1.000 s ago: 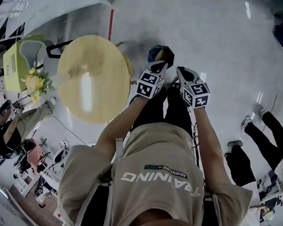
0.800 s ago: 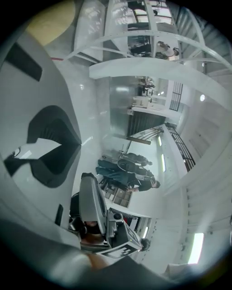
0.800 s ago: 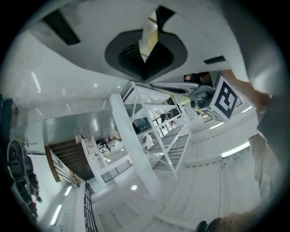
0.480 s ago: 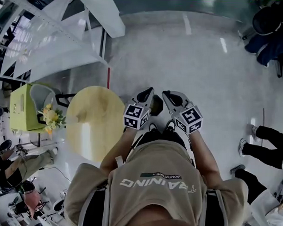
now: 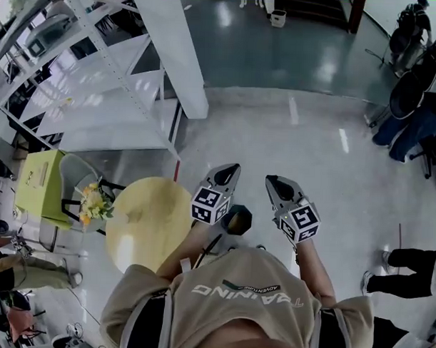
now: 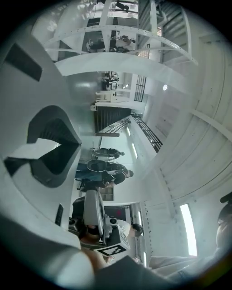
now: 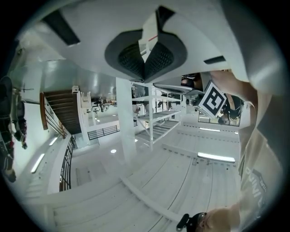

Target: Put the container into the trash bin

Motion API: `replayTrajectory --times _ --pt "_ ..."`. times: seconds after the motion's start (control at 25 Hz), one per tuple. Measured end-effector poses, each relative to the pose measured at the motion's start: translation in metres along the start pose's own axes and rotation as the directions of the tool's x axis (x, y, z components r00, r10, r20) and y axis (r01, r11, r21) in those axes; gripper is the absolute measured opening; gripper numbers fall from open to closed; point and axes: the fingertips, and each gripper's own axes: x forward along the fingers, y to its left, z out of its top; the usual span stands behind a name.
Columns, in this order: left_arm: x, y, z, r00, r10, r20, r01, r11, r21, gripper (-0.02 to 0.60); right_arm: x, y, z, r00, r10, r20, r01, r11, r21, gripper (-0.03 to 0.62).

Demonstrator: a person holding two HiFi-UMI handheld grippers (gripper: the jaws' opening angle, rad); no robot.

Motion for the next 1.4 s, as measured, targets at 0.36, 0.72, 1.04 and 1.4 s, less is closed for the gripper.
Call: replayTrajectory --times 0.36,0.72,1.04,1.4 --pt "-0.01 0.001 0.019 0.999 0.019 0.044 -0.02 1.0 0.021 0.011 -0.009 -0.007 0.022 0.998 -0.044 0.041 0.044 0.999 -0.015 0.0" --pt "-0.025 -0.008 0.015 0.999 0.027 0.035 -0.027 0.999 0.022 0.011 -0.007 0.009 0.017 0.999 -0.006 0.033 0.006 1.0 -0.004 0.0" --pt "-0.033 -0.007 0.048 0.994 0.038 0.104 -0.042 0.999 0.035 0.011 -0.004 0.011 0.046 0.997 0.008 0.081 -0.005 0.999 -0.041 0.0" --pt "-0.045 -0.005 0.038 0.995 0.046 0.09 -0.052 0.997 0.062 0.011 0.004 0.028 0.045 0.996 0.026 0.087 -0.02 0.998 -0.066 0.0"
